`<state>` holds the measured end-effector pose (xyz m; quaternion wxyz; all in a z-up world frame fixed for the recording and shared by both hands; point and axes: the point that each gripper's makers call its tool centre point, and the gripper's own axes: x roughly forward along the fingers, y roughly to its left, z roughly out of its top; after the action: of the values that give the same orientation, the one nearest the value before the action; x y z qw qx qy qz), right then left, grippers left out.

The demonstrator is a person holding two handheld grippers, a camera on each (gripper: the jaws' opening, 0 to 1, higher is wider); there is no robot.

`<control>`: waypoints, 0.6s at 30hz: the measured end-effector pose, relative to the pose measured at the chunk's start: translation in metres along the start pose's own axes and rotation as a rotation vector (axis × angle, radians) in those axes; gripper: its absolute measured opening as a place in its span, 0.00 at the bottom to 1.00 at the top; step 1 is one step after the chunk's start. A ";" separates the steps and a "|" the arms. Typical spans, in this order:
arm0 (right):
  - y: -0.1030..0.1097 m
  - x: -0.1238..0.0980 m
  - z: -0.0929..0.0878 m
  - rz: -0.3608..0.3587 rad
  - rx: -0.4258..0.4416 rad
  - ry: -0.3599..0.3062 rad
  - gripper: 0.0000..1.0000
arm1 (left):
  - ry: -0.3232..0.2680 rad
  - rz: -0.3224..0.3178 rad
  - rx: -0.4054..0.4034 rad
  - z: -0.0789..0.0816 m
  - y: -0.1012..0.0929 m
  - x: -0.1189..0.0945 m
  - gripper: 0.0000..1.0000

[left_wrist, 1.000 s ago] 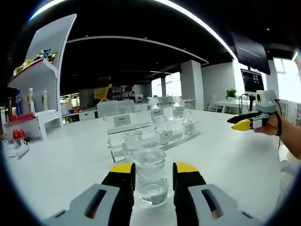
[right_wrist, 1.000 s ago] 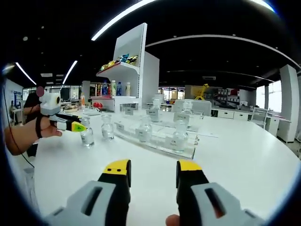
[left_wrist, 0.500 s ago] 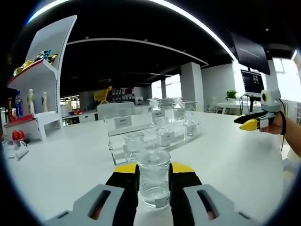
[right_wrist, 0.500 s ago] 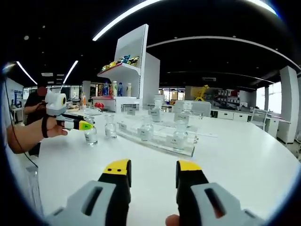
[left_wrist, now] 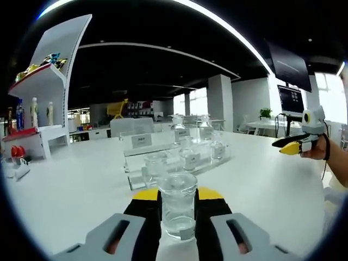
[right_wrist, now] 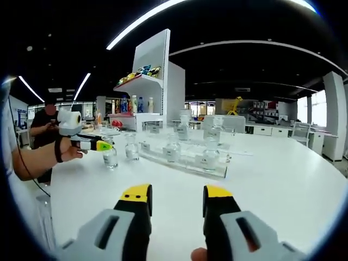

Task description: Identify the label on the chemical reagent bottle, grasp the chemical reagent bottle, and place it in the designated position on the reagent rack

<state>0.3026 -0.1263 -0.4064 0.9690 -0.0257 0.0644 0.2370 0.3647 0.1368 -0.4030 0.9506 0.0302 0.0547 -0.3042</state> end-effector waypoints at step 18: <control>0.013 -0.004 -0.014 0.028 0.015 0.014 0.35 | 0.024 -0.073 -0.006 0.030 -0.003 -0.008 0.22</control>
<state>0.2920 -0.1178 -0.4197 0.9653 -0.0193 0.0733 0.2498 0.3590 0.1366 -0.3724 0.9382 0.0289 0.0683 -0.3380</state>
